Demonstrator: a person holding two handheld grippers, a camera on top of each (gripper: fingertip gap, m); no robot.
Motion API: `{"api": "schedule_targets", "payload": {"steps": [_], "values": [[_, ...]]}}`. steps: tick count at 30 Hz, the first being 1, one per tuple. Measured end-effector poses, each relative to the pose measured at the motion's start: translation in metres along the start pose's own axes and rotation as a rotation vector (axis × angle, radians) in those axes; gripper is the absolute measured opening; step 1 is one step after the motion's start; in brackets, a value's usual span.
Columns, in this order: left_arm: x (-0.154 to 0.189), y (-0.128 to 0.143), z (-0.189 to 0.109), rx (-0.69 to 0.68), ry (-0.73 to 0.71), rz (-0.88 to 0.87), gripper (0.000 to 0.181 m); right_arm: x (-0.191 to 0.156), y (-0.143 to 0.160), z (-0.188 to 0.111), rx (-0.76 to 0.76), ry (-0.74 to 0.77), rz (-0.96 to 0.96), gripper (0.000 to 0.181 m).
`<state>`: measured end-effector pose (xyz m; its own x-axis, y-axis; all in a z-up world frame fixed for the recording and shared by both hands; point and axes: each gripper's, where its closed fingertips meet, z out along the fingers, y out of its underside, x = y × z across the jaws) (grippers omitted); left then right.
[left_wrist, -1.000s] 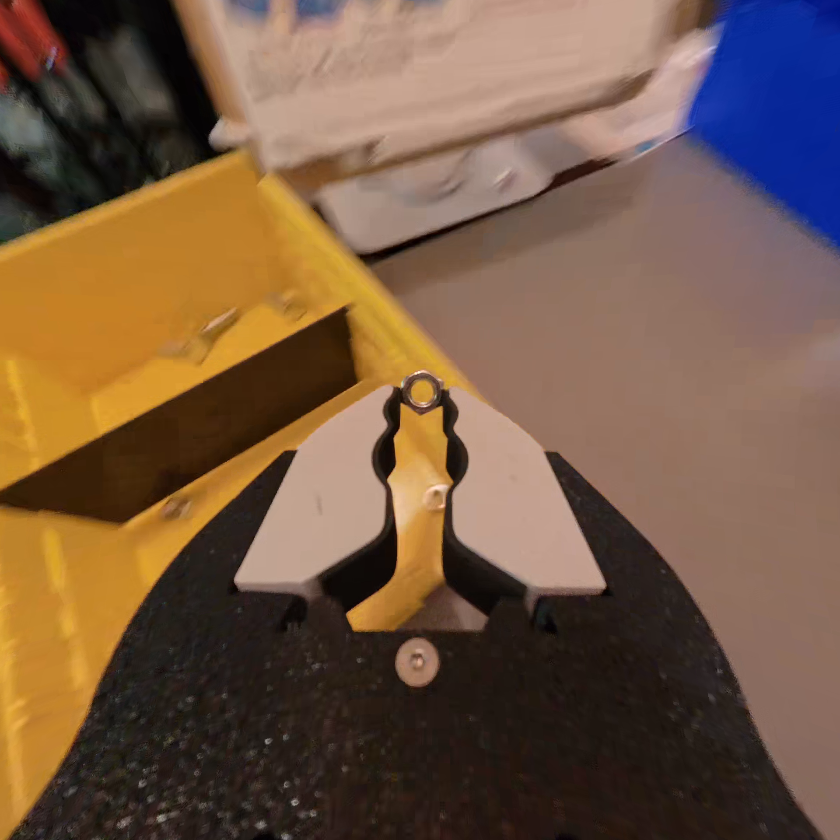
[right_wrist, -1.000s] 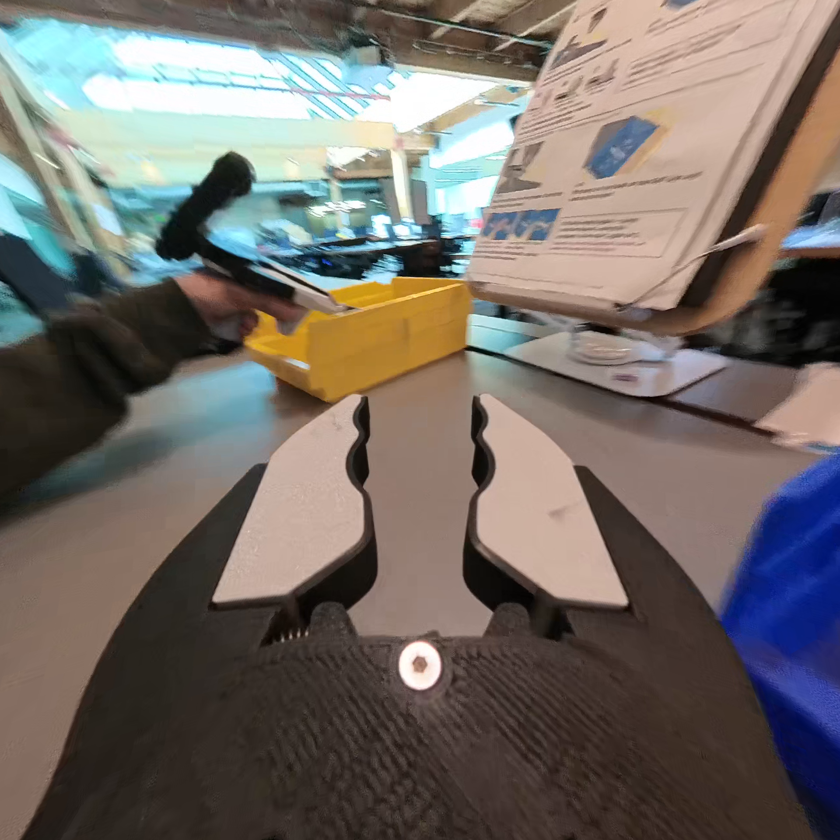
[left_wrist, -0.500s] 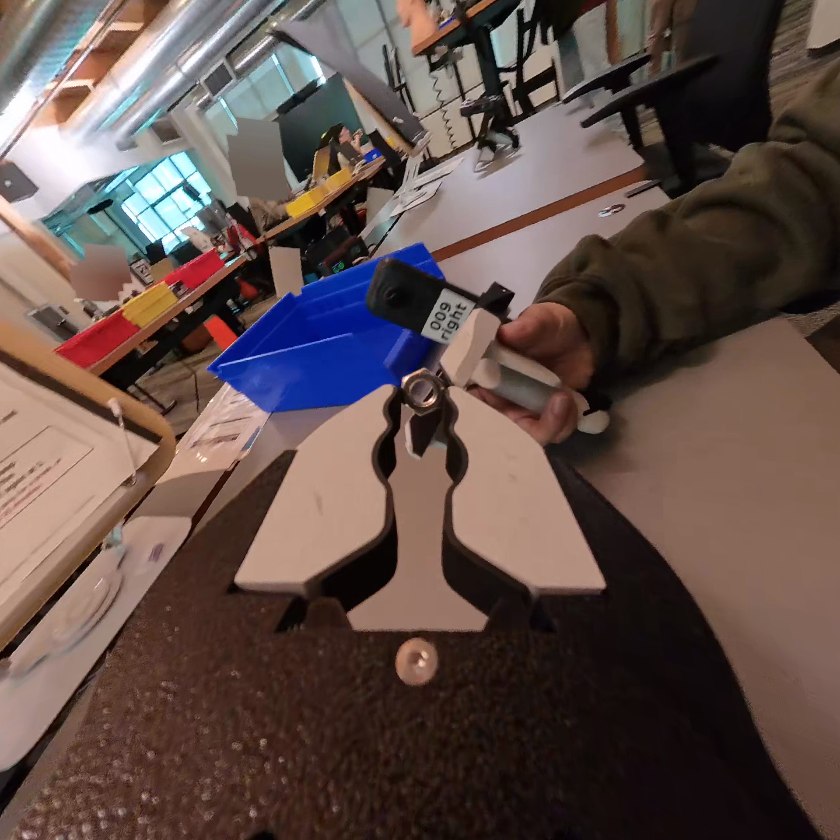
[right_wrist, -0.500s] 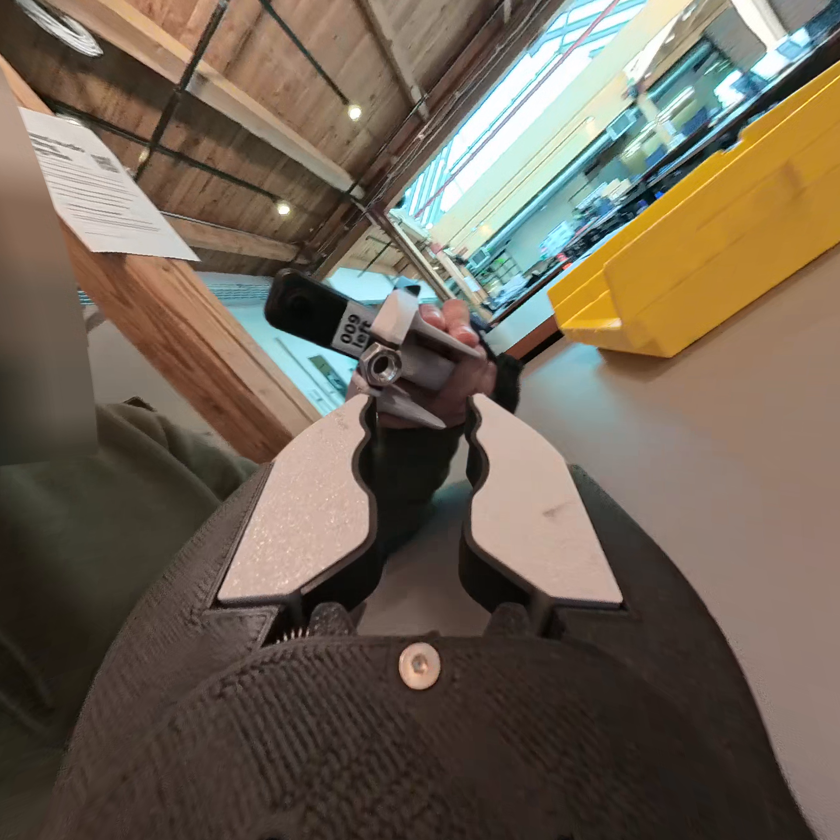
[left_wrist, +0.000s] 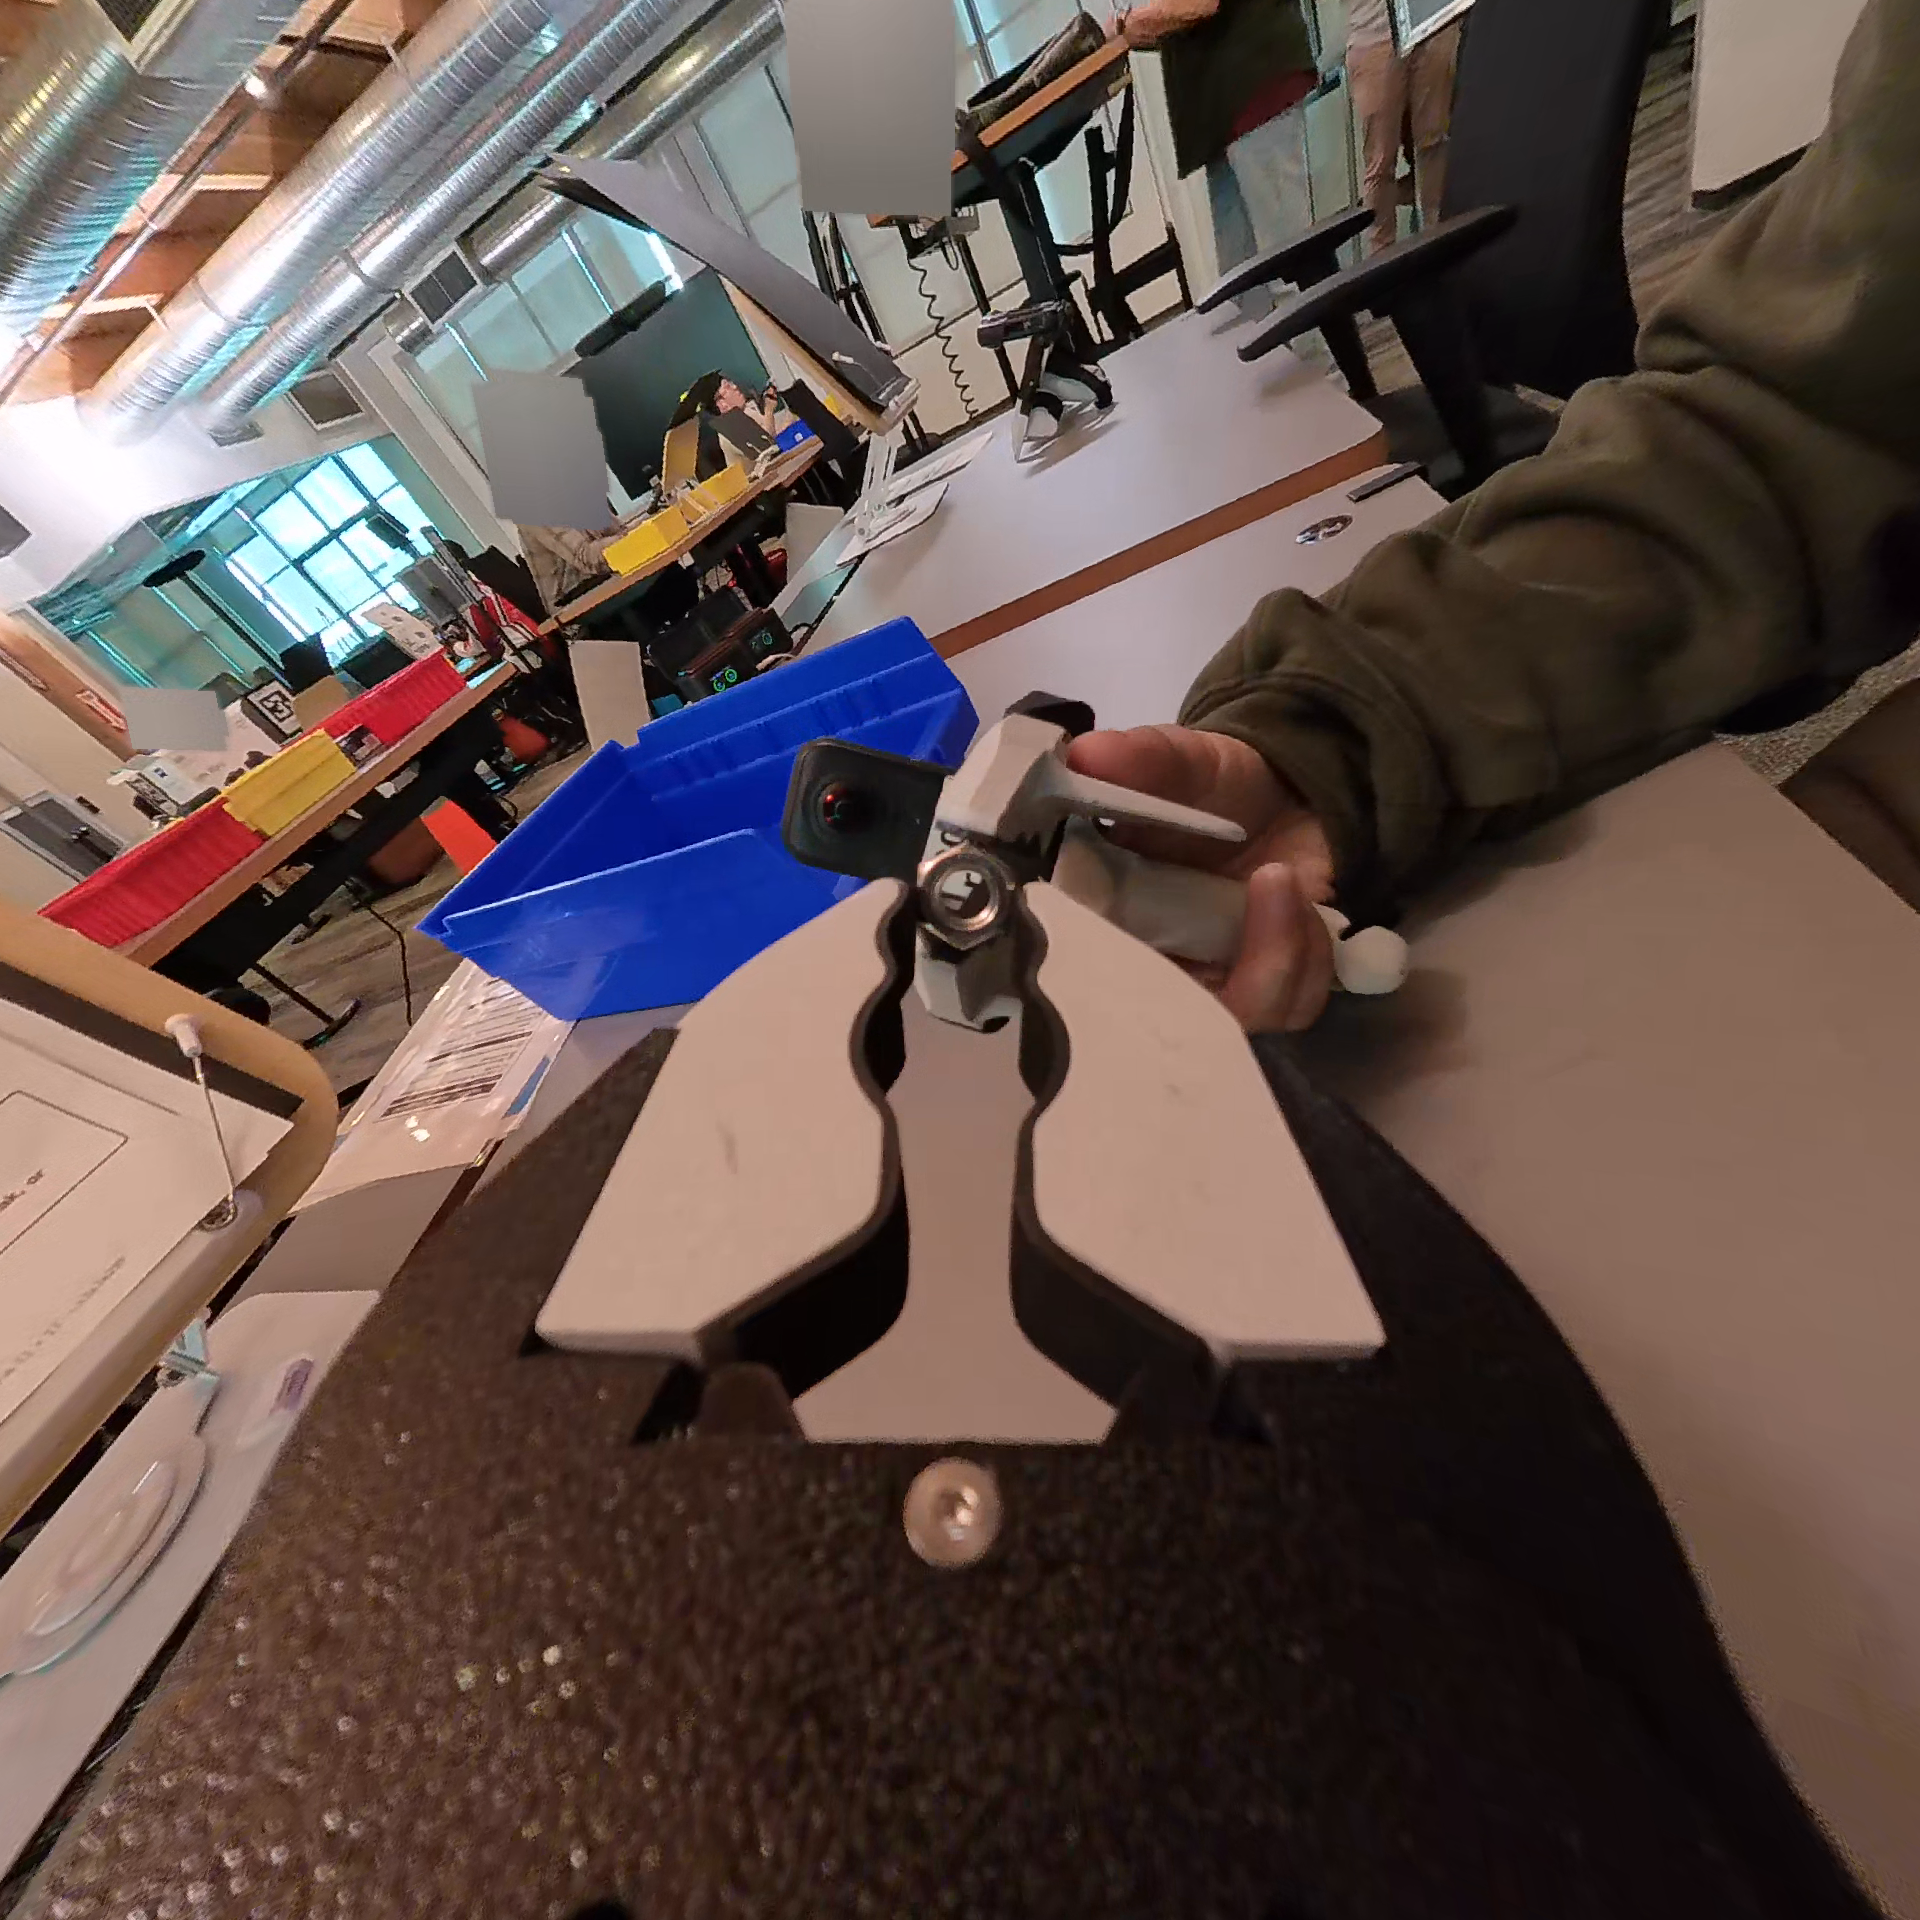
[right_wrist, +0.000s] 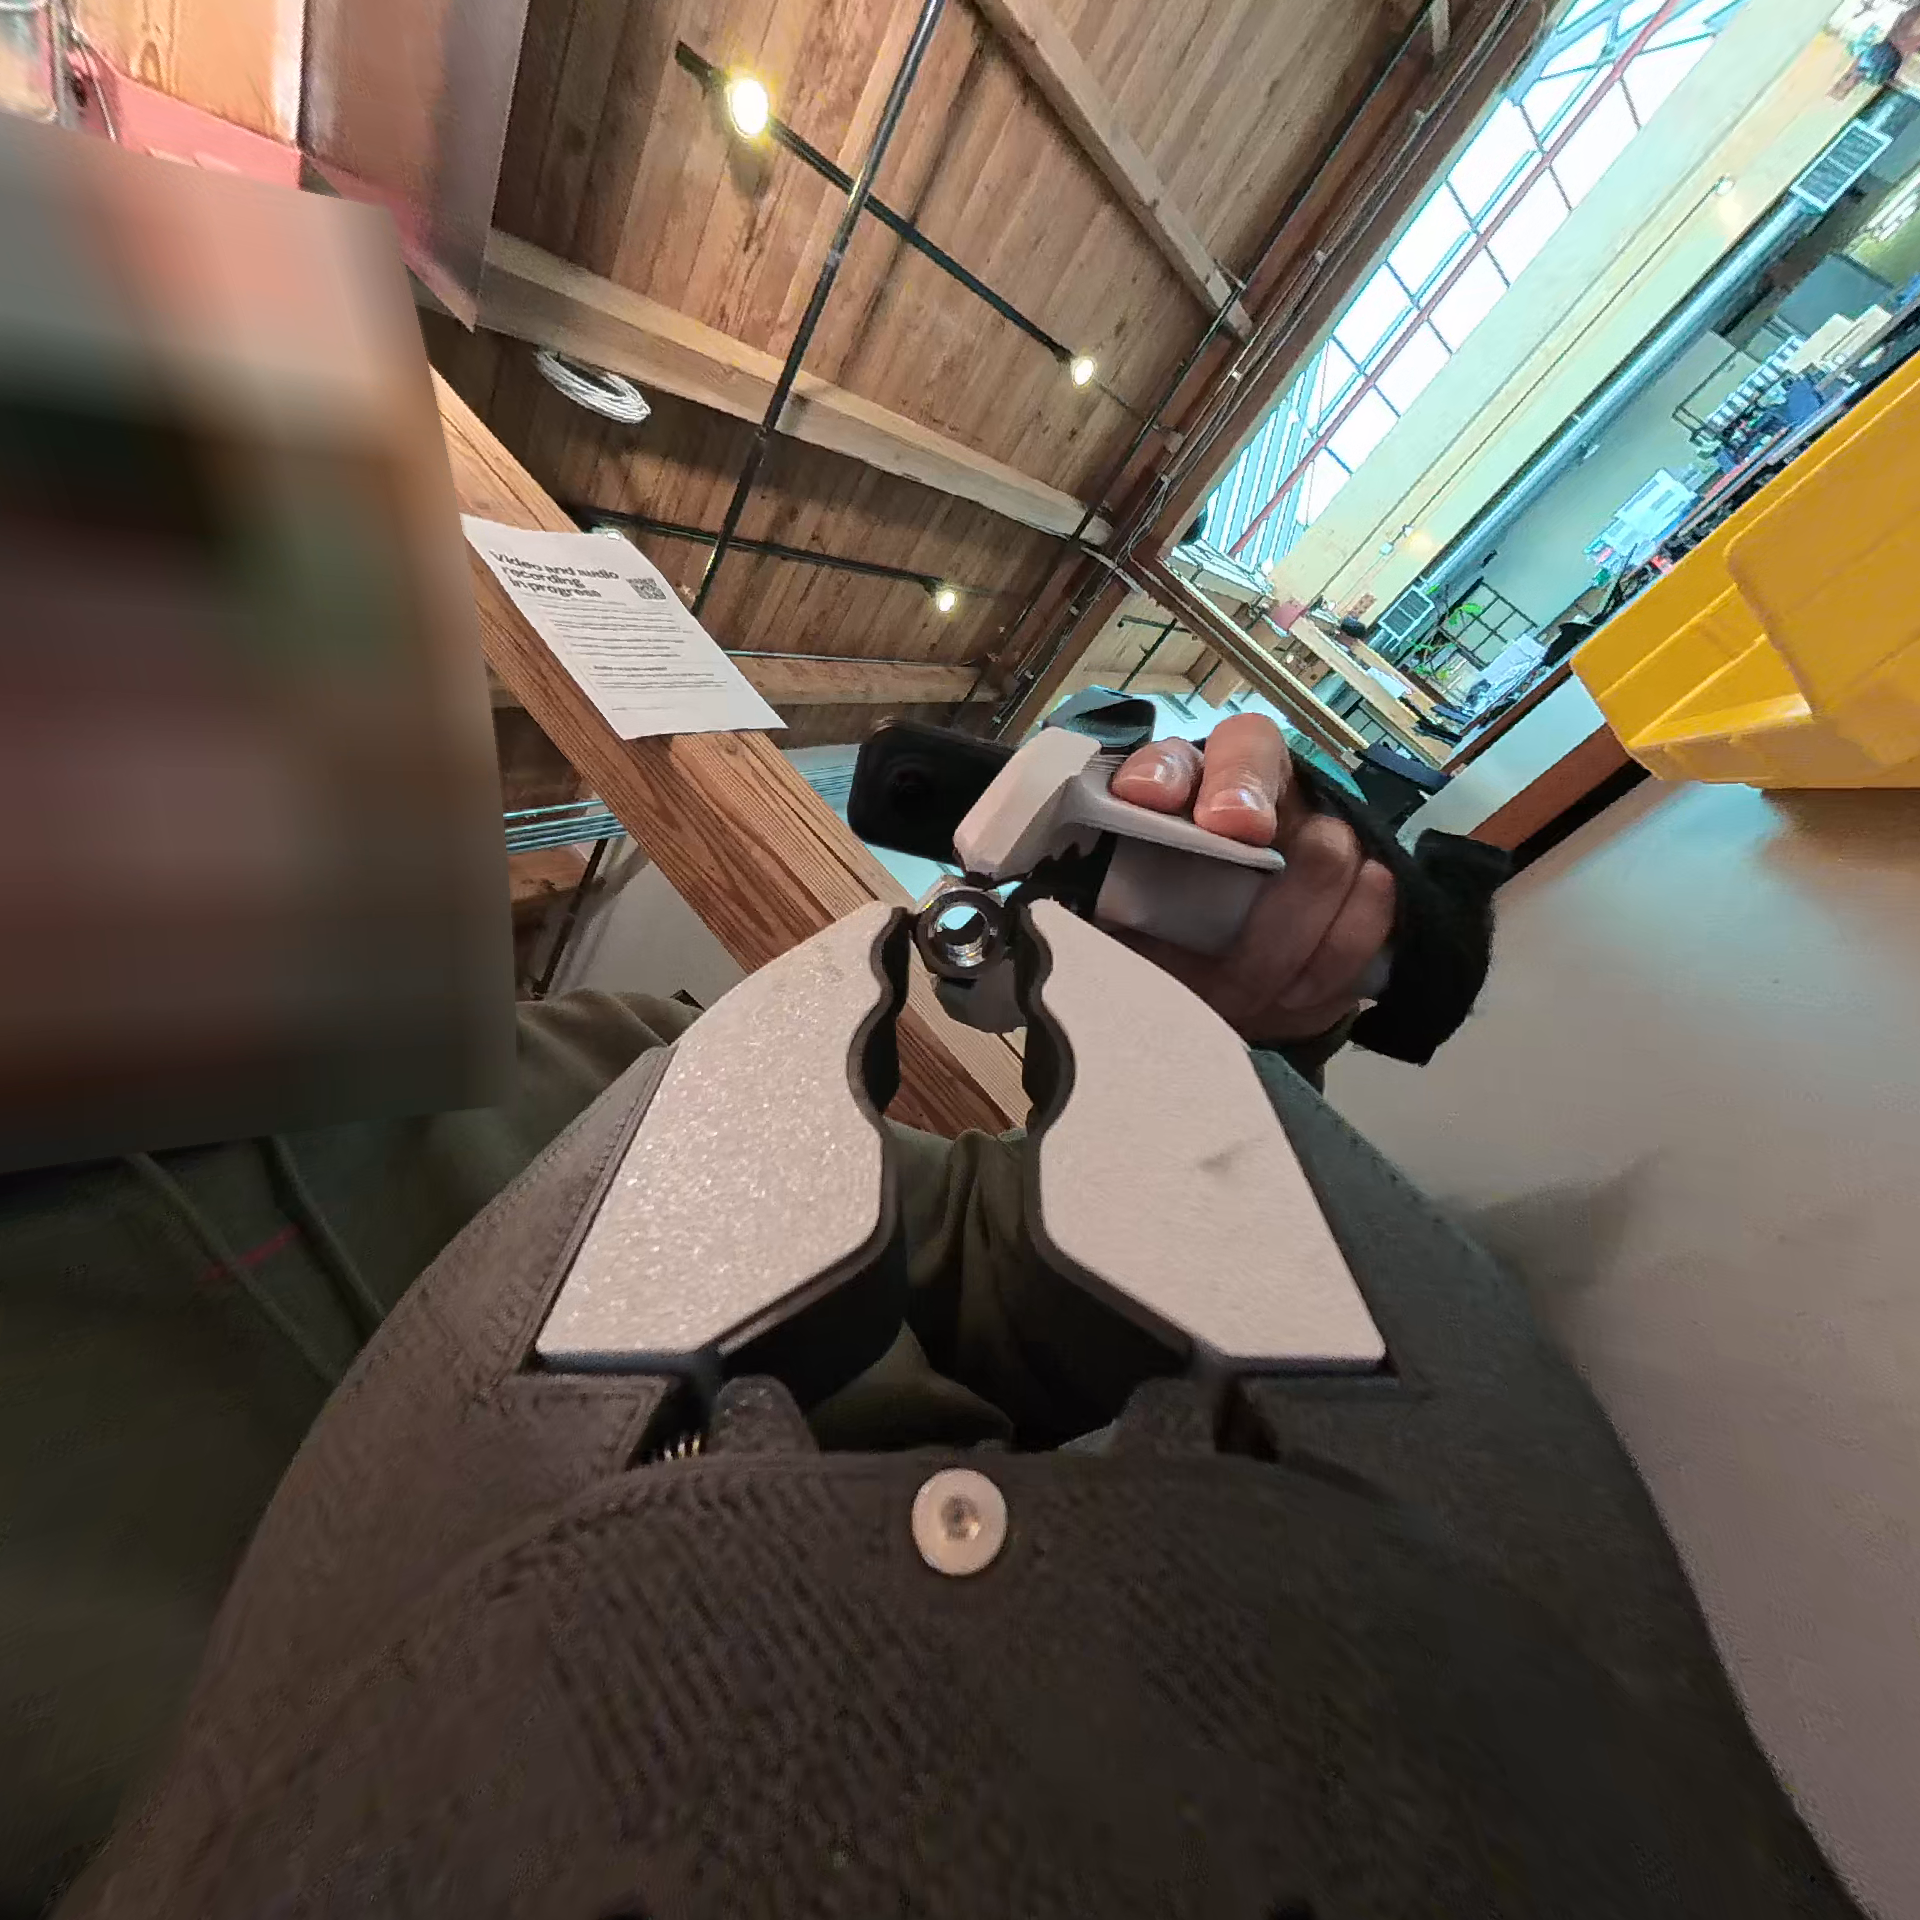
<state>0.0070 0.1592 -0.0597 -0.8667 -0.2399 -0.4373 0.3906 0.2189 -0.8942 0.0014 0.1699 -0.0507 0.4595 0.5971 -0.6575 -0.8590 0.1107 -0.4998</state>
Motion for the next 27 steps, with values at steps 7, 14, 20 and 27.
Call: {"api": "schedule_targets", "payload": {"steps": [7,14,20,27], "values": [[0.001,0.003,-0.006,-0.020,0.032,-0.082,0.019,0.010,0.003,-0.001,-0.096,0.104,-0.139,0.019],[-0.115,0.027,-0.081,-0.309,-0.354,-0.234,0.018,0.042,-0.032,-0.036,-0.149,0.613,-0.738,0.019],[-0.238,0.122,-0.206,-0.827,-0.702,-0.535,0.021,0.056,-0.043,-0.054,-0.216,0.805,-0.916,0.019],[-0.296,0.237,-0.261,-0.894,-0.895,-1.367,0.021,0.058,-0.042,-0.054,-0.240,0.814,-0.938,0.019]]}}
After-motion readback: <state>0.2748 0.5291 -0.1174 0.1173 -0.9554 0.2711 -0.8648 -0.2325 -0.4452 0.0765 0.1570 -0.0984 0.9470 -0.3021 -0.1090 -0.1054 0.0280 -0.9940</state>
